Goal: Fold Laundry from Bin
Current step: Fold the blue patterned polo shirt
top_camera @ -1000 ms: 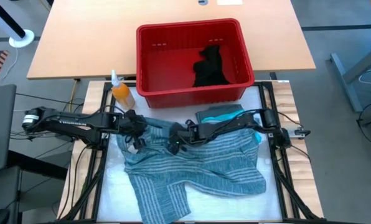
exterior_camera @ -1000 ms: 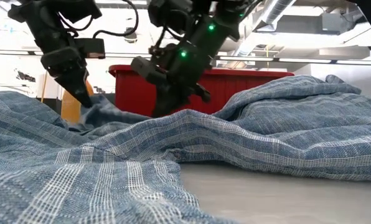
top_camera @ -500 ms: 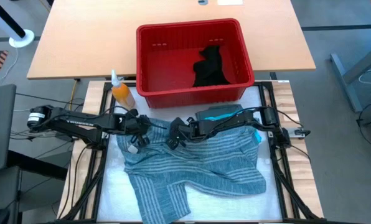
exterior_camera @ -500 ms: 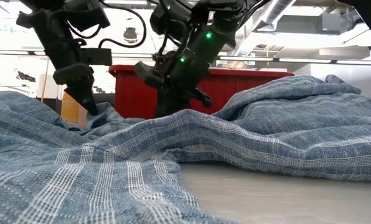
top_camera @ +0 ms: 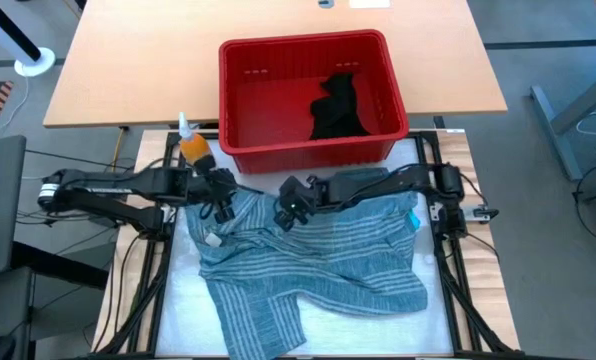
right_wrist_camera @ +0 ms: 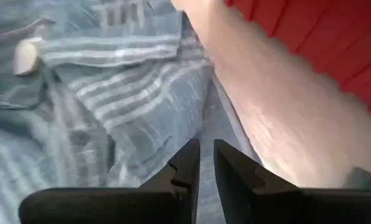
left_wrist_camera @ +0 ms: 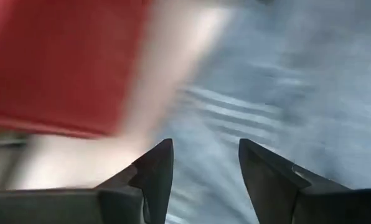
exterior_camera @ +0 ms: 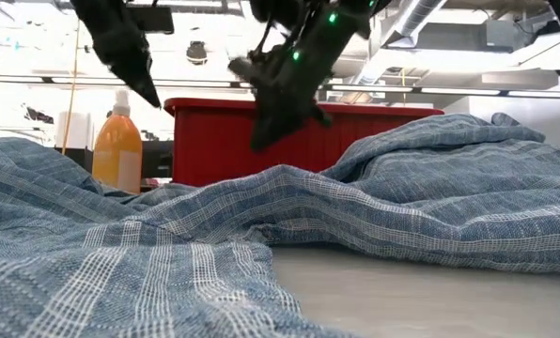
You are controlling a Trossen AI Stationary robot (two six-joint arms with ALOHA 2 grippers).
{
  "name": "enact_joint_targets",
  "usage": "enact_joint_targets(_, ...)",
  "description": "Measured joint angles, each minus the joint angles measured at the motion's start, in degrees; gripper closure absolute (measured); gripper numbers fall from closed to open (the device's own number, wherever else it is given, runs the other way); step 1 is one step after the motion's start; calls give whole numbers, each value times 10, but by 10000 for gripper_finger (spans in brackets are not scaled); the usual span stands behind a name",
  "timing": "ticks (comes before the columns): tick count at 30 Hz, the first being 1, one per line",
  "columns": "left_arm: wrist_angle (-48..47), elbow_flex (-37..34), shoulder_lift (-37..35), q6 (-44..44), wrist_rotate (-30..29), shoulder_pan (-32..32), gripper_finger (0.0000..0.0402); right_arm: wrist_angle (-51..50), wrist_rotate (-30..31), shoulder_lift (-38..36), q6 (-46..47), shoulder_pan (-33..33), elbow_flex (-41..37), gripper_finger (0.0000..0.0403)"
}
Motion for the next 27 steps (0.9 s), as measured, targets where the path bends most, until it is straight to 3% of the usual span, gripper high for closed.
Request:
enact_joint_targets(5, 3, 5, -25, -25, 231, -26, 228, -76, -71, -69, -13, 42, 0, 326)
enact_joint_targets(8, 9, 5, -39, -20, 275, -81, 228, -124, -76, -119, -30, 98, 0, 325)
enact_joint_targets(13, 37, 5, -50, -20, 264, -214, 229, -168, -71, -176, -5, 213, 0, 325)
enact_joint_targets(21, 40, 5, 23, 73, 146, -450, 229, -207, -27, -157, 156, 393, 0, 325)
enact_joint_targets(27, 31, 5, 115, 153, 88, -509, 229, -243, -44, -123, 253, 477, 0, 325)
